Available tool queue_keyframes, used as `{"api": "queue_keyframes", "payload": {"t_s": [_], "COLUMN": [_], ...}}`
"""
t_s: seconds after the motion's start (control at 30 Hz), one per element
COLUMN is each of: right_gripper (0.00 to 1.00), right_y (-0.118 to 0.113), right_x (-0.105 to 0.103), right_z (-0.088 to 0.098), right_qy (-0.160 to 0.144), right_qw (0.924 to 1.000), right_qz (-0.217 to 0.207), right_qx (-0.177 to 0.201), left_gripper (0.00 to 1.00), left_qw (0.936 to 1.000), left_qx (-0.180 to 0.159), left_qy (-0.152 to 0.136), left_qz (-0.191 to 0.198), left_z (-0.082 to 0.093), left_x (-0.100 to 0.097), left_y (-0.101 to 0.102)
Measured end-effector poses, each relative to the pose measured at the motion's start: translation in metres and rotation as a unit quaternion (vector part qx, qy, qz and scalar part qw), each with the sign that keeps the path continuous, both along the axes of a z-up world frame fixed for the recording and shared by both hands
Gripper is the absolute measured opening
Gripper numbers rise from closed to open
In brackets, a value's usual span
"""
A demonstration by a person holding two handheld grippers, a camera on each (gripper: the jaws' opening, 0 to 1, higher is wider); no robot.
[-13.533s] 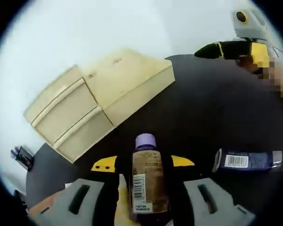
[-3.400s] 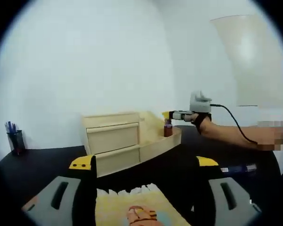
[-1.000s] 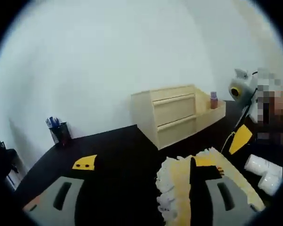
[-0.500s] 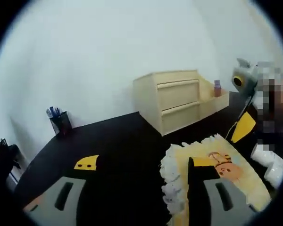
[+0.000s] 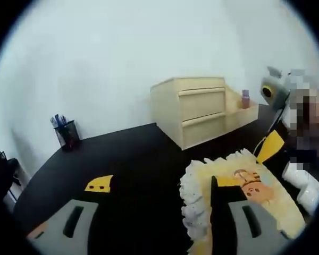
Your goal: Open the drawer, pick up the cosmetic bottles from the table one by one, place them into the drawer, release the gripper, close the drawer, and move the gripper away
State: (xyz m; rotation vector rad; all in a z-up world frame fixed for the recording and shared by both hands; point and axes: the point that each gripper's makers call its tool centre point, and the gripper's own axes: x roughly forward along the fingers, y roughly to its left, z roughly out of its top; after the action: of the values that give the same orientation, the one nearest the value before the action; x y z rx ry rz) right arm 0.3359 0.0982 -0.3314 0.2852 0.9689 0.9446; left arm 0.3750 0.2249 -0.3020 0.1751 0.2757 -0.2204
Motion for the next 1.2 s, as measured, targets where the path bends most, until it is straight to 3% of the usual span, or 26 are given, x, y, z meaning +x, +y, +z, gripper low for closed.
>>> {"api": "queue_keyframes", "payload": {"t_s": [0.2,0.27,0.37,0.47,0.6,0.7,0.77,0.83,0.87,0.97,1.0,1.07,1.1,1.13,1.17,1.2], "right_gripper": [0.19,0.13,0.11,0.08,0.08,0.08,0.07,0.07,0.07,0.07,0.07,0.07,0.07,0.07,0.07,0.07], "right_y": [0.001,-0.006,-0.002,0.003,0.009,0.012,0.013,0.015,0.018,0.024,0.025,0.026,0.026,0.026,0.025,0.025], "right_x": [0.014,0.020,0.019,0.024,0.022,0.029,0.029,0.024,0.020,0.008,0.005,-0.001,-0.004,-0.008,-0.012,-0.019], "right_z": [0.003,-0.004,0.003,0.021,0.029,0.045,0.056,0.063,0.069,0.087,0.091,0.101,0.105,0.109,0.112,0.117], "right_qy": [0.047,0.020,0.029,0.007,-0.017,-0.020,-0.023,-0.049,-0.082,-0.144,-0.155,-0.196,-0.214,-0.231,-0.247,-0.264], "right_qw": [0.9967,0.9987,0.9971,0.9938,0.9929,0.9873,0.9831,0.9816,0.9794,0.9689,0.9661,0.9566,0.9519,0.9465,0.9417,0.9321], "right_qz": [-0.033,-0.033,-0.038,-0.047,-0.038,-0.029,-0.019,-0.003,0.013,0.044,0.048,0.068,0.077,0.086,0.091,0.107], "right_qx": [0.058,0.033,0.059,0.101,0.112,0.155,0.180,0.185,0.184,0.196,0.201,0.205,0.205,0.208,0.210,0.224], "left_gripper": [0.64,0.64,0.64,0.68,0.71,0.71,0.69,0.63,0.61,0.59,0.61,0.66,0.70,0.72,0.74,0.75], "left_qw": [1.0000,1.0000,0.9999,0.9969,0.9882,0.9729,0.9569,0.9319,0.9121,0.8788,0.8724,0.8777,0.8772,0.8748,0.8673,0.8580], "left_qx": [-0.001,-0.003,-0.015,-0.078,-0.151,-0.226,-0.282,-0.349,-0.393,-0.456,-0.468,-0.458,-0.450,-0.454,-0.457,-0.467], "left_qy": [0.001,0.001,0.001,0.001,-0.009,-0.029,-0.051,-0.061,-0.070,-0.083,-0.083,-0.079,-0.080,-0.073,-0.065,-0.068], "left_qz": [0.002,0.003,0.004,-0.009,-0.026,-0.037,-0.047,-0.076,-0.093,-0.114,-0.115,-0.119,-0.148,-0.153,-0.186,-0.203], "left_z": [0.000,0.000,0.001,0.006,0.017,0.033,0.048,0.062,0.072,0.086,0.087,0.084,0.086,0.086,0.088,0.094], "left_x": [0.000,0.000,-0.001,-0.001,-0.003,-0.005,-0.010,-0.023,-0.027,-0.028,-0.027,-0.028,-0.032,-0.033,-0.042,-0.046], "left_y": [0.000,0.001,0.002,-0.004,-0.009,-0.008,-0.007,-0.015,-0.013,0.000,0.003,-0.001,-0.010,-0.013,-0.027,-0.032]}}
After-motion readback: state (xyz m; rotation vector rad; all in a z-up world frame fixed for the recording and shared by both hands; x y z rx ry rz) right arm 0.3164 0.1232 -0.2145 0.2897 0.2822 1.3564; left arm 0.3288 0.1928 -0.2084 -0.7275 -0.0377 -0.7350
